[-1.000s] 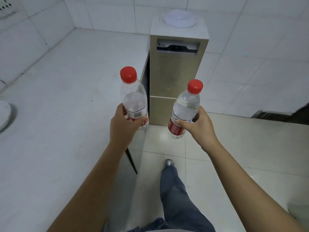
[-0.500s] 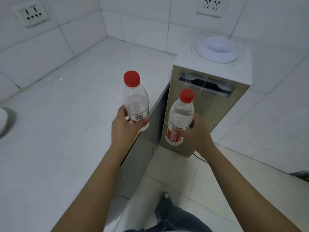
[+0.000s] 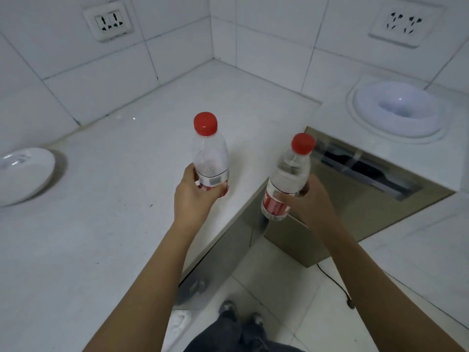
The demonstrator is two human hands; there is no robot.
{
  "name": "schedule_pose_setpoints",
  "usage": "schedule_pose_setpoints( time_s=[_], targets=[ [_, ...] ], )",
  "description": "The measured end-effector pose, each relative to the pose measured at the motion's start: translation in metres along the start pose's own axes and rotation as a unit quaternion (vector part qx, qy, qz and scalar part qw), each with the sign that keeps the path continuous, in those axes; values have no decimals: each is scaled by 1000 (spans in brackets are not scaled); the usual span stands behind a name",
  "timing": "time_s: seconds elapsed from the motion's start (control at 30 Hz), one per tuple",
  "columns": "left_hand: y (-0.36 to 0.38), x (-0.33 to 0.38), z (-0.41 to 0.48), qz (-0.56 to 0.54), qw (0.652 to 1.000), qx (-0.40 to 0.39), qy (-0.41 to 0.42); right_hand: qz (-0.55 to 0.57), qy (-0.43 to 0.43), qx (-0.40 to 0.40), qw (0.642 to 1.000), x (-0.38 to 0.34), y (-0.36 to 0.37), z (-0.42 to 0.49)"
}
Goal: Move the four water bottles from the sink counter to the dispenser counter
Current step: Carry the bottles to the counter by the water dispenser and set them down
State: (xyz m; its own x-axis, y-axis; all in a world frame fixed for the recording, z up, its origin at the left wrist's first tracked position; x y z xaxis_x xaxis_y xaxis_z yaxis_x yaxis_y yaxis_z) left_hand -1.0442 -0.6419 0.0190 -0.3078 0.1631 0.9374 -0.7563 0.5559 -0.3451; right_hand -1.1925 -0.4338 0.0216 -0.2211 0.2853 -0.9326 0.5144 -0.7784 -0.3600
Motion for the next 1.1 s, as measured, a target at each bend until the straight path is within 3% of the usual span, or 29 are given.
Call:
schedule_pose_setpoints(
  time_s=[0.43, 0.8, 1.1],
  targets=[
    [22, 3, 80, 56, 998, -39, -10, 16, -16, -29, 999, -23, 37, 86],
    [62, -2, 156, 60, 997, -46, -23, -31, 25, 27, 999, -5, 53, 153],
    [85, -7, 198, 36, 997, -58, -32, -41, 3, 63, 997, -3, 56, 188]
  ],
)
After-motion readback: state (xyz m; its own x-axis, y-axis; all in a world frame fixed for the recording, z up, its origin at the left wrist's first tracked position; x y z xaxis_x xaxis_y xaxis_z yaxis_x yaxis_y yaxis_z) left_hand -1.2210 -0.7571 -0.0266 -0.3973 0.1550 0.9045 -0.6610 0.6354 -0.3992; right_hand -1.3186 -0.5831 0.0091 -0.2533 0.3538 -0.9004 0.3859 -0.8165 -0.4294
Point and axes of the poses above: each hand's wrist, its own z-axis towards the middle knuckle, its own y-axis out of the palm, x = y × z, the point moved 9 cm from there along z, towards the middle knuckle, and after that the axes turned 6 degrees about -y, right-handed, at the moved point
